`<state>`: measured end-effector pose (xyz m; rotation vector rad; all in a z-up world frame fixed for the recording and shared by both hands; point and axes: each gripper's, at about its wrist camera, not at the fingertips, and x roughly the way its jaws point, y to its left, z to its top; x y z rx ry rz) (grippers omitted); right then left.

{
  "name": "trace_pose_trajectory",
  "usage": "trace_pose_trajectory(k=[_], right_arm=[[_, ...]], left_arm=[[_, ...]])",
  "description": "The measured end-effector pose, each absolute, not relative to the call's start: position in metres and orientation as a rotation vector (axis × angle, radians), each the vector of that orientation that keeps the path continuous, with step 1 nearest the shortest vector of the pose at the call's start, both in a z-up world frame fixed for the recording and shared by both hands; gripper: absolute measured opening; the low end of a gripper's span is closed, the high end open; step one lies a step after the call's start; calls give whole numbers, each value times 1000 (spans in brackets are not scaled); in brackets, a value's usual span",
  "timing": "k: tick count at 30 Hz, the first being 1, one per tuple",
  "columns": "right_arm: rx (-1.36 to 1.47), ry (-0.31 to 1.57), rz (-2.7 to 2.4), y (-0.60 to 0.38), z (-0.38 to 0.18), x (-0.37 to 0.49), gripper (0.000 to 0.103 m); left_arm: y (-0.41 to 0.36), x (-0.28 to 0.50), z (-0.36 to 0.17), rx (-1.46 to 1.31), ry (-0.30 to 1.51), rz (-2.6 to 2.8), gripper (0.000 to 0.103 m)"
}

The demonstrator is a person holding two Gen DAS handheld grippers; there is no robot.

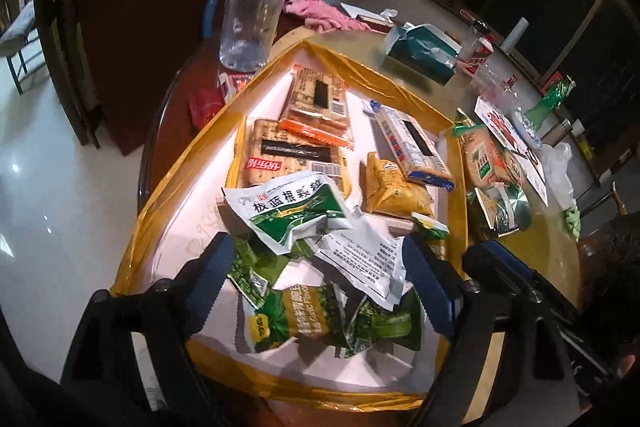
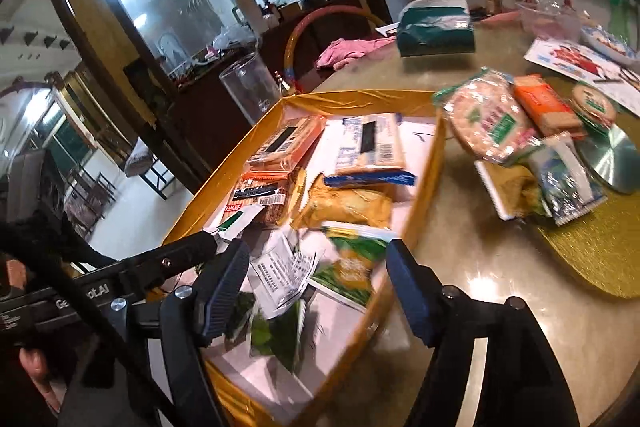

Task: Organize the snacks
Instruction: 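Carry both packets into the white tray and open both grippers, then grasp the blue-white sachet with the right gripper while the left grasps a green pea packet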

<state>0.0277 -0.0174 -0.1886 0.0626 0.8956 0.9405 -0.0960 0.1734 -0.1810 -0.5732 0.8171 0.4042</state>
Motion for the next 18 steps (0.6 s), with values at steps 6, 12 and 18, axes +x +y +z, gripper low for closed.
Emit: trace_pose_trajectory(k=[6, 12, 18], right_arm=[[116, 895, 902, -55, -183, 41, 71], [227, 920, 819, -118, -187, 68, 71], [250, 964, 626, -177, -197, 131, 71]], left_arm=[[144, -94, -154, -546, 777, 366, 86], [101, -81, -138, -504, 757, 277, 86], [58, -45, -142, -442, 818, 170, 86]])
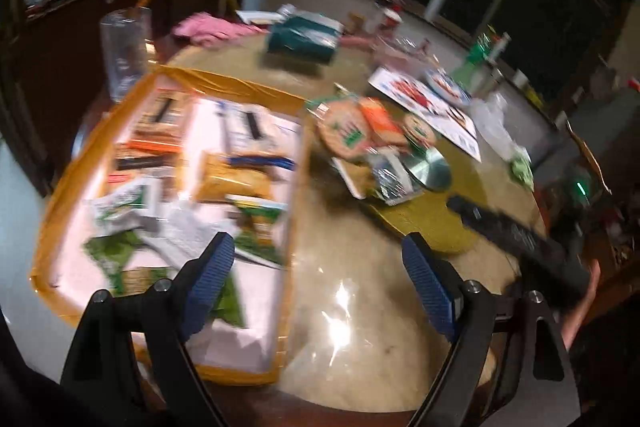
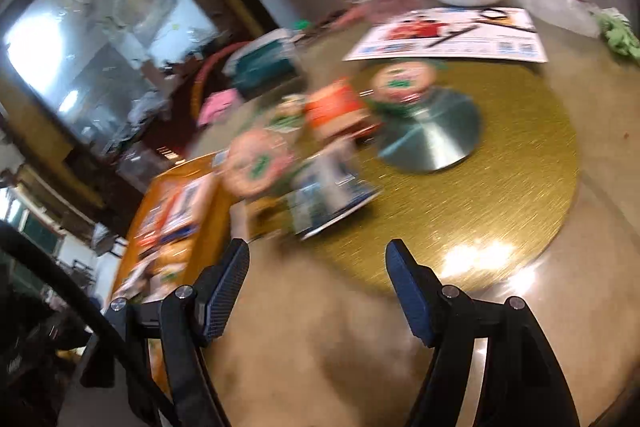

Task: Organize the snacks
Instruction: 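Grasp the blue-white sachet with the right gripper while the left grasps a green pea packet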

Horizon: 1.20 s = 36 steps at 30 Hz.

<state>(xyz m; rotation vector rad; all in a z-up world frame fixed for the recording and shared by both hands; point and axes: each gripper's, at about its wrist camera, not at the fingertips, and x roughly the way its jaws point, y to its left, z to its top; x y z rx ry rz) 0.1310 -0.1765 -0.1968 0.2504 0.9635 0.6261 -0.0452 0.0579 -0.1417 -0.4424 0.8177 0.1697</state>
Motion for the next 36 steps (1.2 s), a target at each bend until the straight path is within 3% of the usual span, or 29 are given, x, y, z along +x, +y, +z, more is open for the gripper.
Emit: trace_pose_trajectory(k=[9, 15, 17, 29, 32, 36], right_arm=[[107, 1097, 696, -111, -227, 214, 69], [-87, 1051, 634, -75, -230, 199, 37], [-101, 1050, 616, -82, -230, 187, 32], [92, 993, 539, -187, -238, 119, 27], [117, 989, 562, -188, -238, 122, 27], [161, 984, 579, -193, -241, 121, 23]], left_arm=[[41, -15, -157, -416, 894, 142, 86], [36, -1, -159, -380, 931, 146, 86], [32, 11, -158, -361, 946, 131, 86], [25, 153, -185, -179, 1092, 126, 86], [20, 166, -203, -173, 1191, 56, 79], [-2, 144, -219, -90, 1272, -48, 79]])
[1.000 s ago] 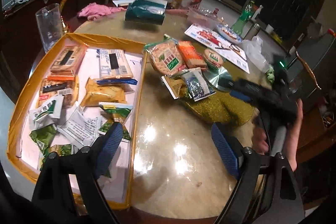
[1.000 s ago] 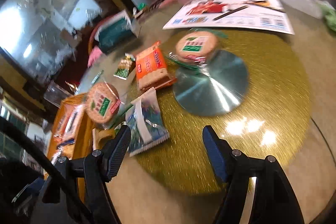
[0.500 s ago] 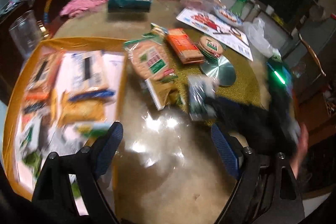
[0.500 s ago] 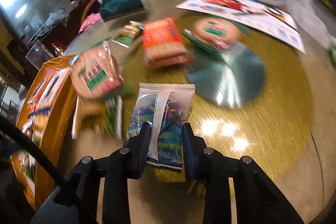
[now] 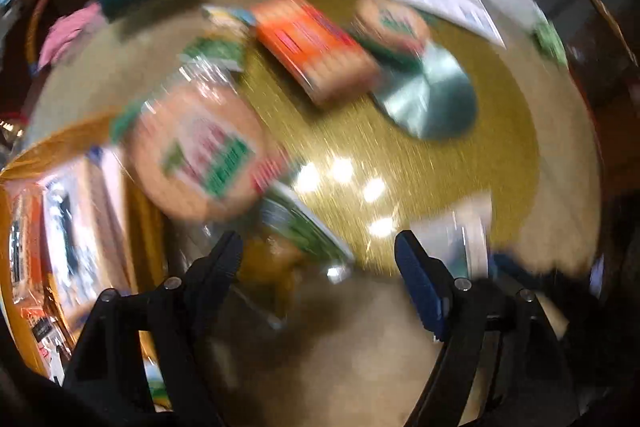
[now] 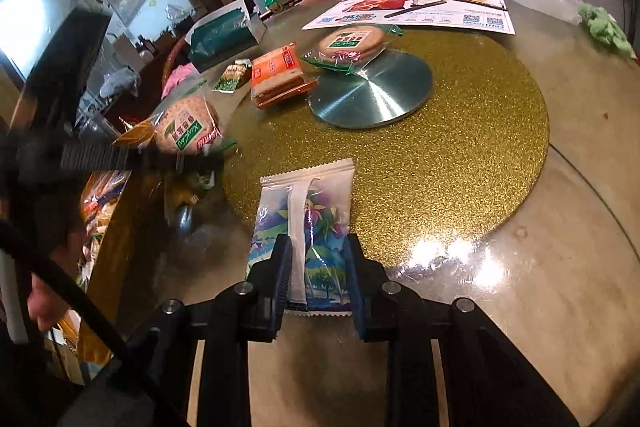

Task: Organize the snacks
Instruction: 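Grasp the blue-white sachet with the right gripper while the left grasps a green pea packet, then carry both packets into the white tray and open both grippers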

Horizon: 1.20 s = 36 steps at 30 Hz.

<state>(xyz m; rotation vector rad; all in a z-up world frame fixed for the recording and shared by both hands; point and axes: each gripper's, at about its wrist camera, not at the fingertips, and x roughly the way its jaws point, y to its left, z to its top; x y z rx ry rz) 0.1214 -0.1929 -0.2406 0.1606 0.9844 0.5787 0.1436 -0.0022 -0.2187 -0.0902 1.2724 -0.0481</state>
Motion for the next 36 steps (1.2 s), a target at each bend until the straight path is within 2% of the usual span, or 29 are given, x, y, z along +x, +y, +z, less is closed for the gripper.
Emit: trace_pose_trajectory(k=[8, 10, 11, 15, 16, 17, 19, 20, 21, 22, 26, 28, 33, 36], right_arm=[[216, 985, 579, -198, -242, 120, 24], [219, 980, 581, -197, -243, 120, 24], [220, 979, 582, -197, -243, 121, 24], [224, 975, 587, -198, -243, 121, 26], [218, 973, 588, -197, -243, 121, 27], [209, 974, 589, -196, -242, 121, 30], [188, 997, 601, -191, -238, 121, 46], [183, 1005, 607, -188, -236, 121, 66], [174, 1012, 608, -184, -234, 122, 80], [148, 1020, 597, -176, -233, 123, 81], [-86, 981, 519, -139, -235, 124, 80], [-219, 943, 443, -124, -239, 119, 68], [-219, 931, 452, -131, -237, 106, 44], [-176, 941, 459, -141, -232, 95, 39]], left_arm=[[6, 128, -226, -79, 1253, 29, 79], [11, 127, -228, -97, 1245, 51, 62], [10, 127, -230, -84, 1246, 61, 43], [13, 118, -228, -117, 1211, 107, 31], [13, 112, -226, -131, 1198, 105, 30], [13, 101, -222, -151, 1179, 109, 30], [12, 79, -214, -201, 1140, 101, 30], [13, 66, -210, -235, 1125, 93, 30], [13, 56, -208, -263, 1113, 93, 29], [13, 42, -204, -281, 1096, 100, 29], [12, -4, -192, -349, 1033, 94, 29], [19, -24, -185, -371, 1011, 115, 29], [66, -79, -162, -455, 923, 210, 29], [95, -99, -161, -468, 915, 291, 29]])
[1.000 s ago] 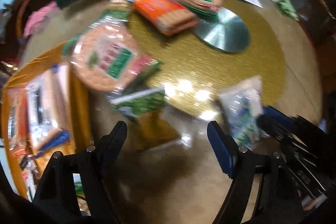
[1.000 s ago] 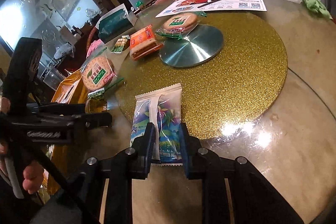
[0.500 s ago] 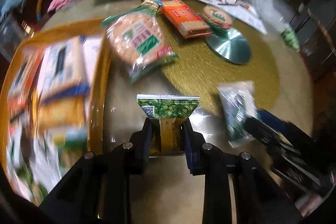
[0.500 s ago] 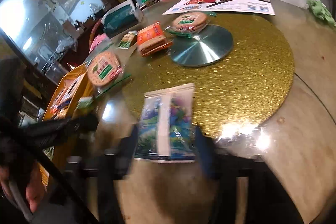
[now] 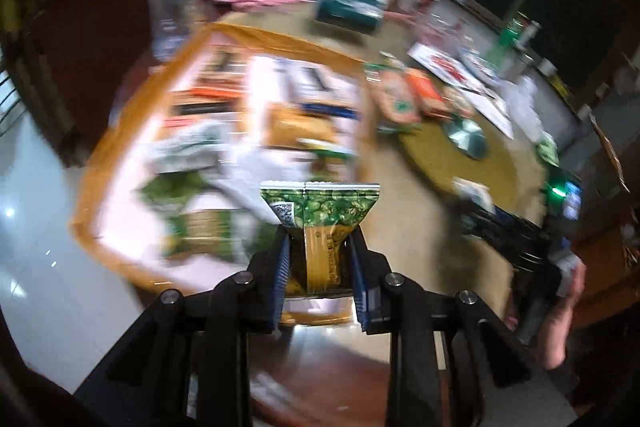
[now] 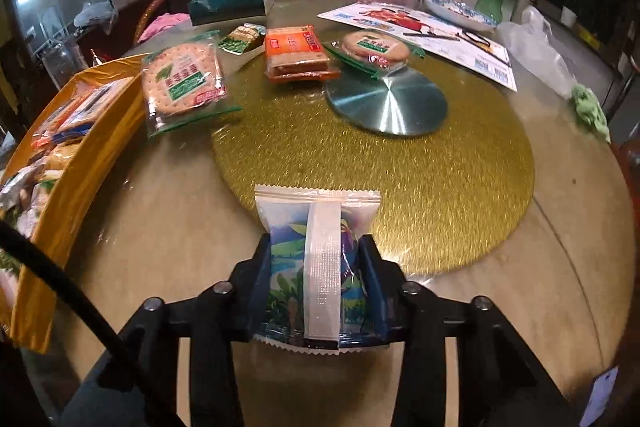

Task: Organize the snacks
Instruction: 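Carry both packets into the white tray and open both grippers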

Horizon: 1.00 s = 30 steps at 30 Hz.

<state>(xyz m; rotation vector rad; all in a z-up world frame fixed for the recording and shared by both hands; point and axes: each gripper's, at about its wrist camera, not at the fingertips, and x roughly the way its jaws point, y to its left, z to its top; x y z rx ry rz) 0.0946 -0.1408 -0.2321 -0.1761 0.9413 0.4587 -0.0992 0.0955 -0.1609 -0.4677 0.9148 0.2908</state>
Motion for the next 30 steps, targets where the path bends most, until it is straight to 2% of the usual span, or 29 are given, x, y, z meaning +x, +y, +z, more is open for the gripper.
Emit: trace_pose_trajectory(k=[6, 10, 16, 18, 19, 22, 24, 25, 26, 30], right_arm=[[-1, 857, 736, -117, -181, 53, 38], [-22, 856, 948, -54, -159, 27, 39], [-154, 926, 980, 32, -187, 21, 39], [-166, 948, 967, 45, -197, 22, 46], [-162, 951, 979, 49, -201, 21, 46], [-133, 923, 1004, 43, -196, 18, 55], [-93, 882, 1005, 28, -185, 20, 77], [-63, 856, 1002, 16, -177, 20, 80], [-29, 836, 998, 1, -168, 24, 80], [83, 834, 966, -50, -155, 45, 80]], left_arm=[[142, -135, -166, -525, 909, 366, 29], [164, -136, -170, -528, 908, 403, 29], [199, -115, -195, -533, 968, 455, 29], [211, -111, -206, -542, 996, 489, 30], [213, -109, -210, -538, 1009, 497, 30], [215, -111, -212, -547, 1013, 494, 43], [208, -115, -202, -537, 969, 474, 72], [202, -117, -195, -526, 943, 475, 78], [195, -120, -186, -510, 916, 492, 81], [168, -116, -158, -494, 852, 507, 81]])
